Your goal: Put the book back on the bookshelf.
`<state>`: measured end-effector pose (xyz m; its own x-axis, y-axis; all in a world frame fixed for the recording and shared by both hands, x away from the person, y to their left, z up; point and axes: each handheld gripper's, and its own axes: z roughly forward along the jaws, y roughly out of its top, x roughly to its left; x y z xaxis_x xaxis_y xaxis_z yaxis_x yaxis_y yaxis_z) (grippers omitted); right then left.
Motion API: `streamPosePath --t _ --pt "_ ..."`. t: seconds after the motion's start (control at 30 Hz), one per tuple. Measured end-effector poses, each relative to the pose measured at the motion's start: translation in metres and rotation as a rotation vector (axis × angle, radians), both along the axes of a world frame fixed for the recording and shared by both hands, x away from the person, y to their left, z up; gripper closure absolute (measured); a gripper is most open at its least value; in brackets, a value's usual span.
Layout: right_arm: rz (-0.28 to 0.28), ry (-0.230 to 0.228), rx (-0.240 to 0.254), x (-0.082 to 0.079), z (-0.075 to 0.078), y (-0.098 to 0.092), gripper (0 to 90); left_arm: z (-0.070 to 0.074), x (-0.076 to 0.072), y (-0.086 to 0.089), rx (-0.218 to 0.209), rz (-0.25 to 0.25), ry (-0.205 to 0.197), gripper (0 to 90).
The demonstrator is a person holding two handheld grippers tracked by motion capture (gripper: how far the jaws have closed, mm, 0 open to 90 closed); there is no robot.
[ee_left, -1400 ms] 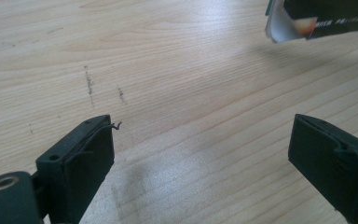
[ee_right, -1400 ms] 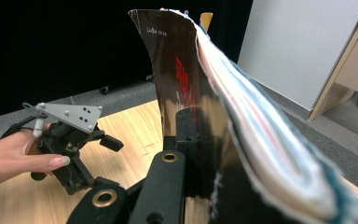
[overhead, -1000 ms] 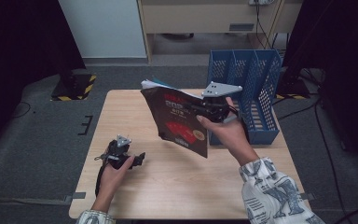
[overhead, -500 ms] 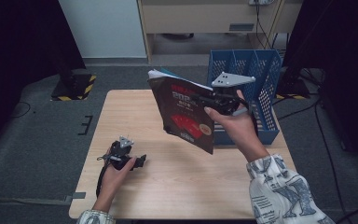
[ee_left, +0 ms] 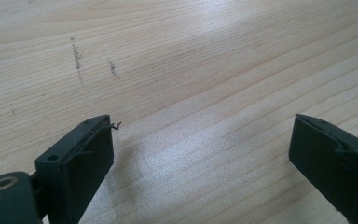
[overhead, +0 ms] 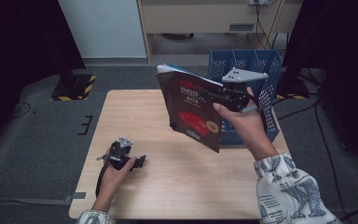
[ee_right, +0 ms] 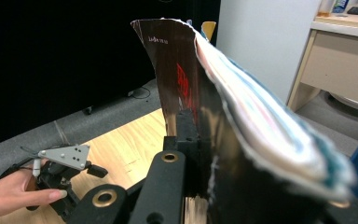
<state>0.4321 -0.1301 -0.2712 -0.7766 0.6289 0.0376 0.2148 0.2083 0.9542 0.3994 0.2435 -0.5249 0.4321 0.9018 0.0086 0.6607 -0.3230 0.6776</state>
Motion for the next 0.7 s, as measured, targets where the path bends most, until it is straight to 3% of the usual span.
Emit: streamPosePath --t 0.7 --pt "-0.048 0.032 -0.041 0.002 0.027 -0.027 87.1 -0.004 0.000 -0.003 0.023 -0.017 0.017 5.9"
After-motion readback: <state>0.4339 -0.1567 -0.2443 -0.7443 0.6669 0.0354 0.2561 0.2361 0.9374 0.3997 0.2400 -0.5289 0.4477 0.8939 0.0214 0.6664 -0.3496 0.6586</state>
